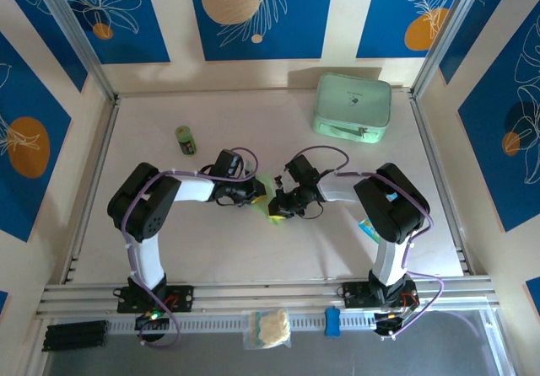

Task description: Fold a paper plane with a square sheet of paper (pick it up from the middle)

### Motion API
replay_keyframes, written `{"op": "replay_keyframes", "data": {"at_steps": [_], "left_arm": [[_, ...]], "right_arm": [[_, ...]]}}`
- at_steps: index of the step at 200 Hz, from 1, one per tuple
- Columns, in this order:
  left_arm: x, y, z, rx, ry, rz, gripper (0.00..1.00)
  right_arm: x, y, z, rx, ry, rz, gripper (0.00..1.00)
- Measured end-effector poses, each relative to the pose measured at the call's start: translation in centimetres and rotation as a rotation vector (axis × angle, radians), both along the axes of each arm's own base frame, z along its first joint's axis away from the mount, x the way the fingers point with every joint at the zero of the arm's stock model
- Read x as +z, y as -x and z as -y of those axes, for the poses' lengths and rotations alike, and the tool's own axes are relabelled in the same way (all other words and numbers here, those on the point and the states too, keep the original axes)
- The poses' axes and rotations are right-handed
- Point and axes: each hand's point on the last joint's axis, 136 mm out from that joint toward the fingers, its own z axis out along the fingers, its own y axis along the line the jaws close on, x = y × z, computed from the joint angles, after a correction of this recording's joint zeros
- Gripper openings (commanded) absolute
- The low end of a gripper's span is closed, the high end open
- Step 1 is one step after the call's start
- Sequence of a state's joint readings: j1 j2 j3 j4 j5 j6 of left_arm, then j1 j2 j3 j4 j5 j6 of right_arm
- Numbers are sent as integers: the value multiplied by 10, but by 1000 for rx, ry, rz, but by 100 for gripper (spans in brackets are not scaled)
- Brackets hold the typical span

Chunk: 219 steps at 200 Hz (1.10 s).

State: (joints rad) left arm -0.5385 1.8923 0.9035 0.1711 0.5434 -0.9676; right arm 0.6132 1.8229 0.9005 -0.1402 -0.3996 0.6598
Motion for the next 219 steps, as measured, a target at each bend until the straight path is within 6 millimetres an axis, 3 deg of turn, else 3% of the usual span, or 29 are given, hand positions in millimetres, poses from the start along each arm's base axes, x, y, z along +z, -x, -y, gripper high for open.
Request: {"op": "replay_keyframes", "data": {"at_steps": [54,101,153,219], "left_arm": [[0,0,0,0,-1,-1,14],[0,0,0,0,-1,-1,14],[0,0,0,0,-1,-1,14],[0,0,0,0,-2,-2,14]], "right_arm": [[22,4,3,-4,-28,33,9],[7,18,11,-15,-1,-22,9],[-2,24,8,0,5,-43,9],[-4,24,7,1,4,-47,8]]}}
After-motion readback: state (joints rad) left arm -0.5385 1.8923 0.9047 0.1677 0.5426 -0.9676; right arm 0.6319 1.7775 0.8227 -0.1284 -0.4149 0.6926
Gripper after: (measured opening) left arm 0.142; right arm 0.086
